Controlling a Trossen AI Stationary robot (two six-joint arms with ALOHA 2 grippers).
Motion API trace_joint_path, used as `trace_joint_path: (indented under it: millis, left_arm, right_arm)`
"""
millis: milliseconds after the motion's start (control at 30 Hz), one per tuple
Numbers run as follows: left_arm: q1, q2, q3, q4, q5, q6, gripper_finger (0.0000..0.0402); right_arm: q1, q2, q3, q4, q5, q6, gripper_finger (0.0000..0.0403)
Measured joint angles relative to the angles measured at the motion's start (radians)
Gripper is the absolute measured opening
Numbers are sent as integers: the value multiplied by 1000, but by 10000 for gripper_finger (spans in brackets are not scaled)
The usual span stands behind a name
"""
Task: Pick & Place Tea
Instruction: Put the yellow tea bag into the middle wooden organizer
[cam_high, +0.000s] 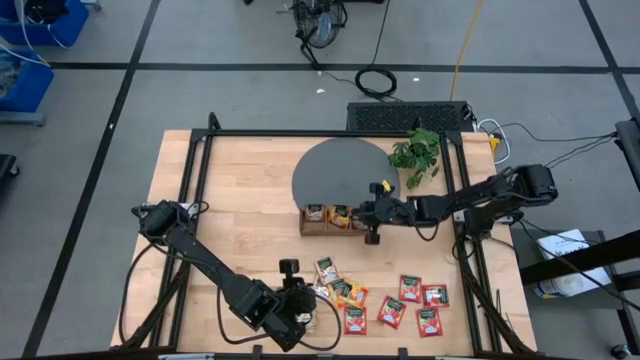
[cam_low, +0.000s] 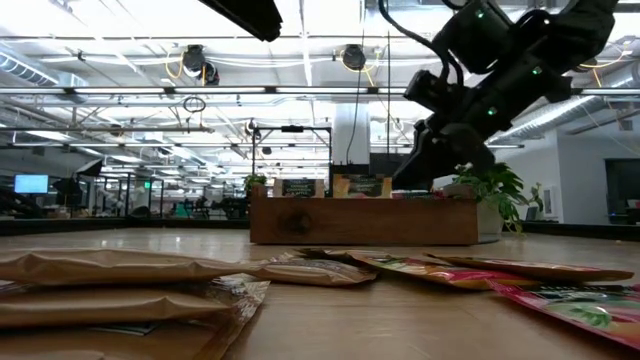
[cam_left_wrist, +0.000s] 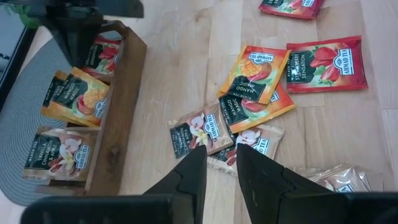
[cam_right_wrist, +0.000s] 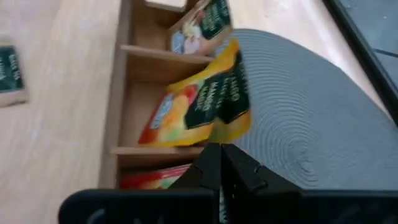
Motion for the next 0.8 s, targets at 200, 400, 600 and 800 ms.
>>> trace_joint_path:
  millis: [200,400,600,800]
  left_arm:
    - [0,0,0,0,0,-6,93]
    - [0,0,0,0,0,-16,93]
    - [0,0,0,-6,0,-18,93]
    - [1,0,0,-7,0,-12,93]
  right_arm:
    - [-38,0,0,46,-74,-1,1]
    - [-28,-16,0,66,-73,-14,1]
    - [8,-58,0,56,-104,-6,1]
    - [23,-56,0,-22,-210,25,0]
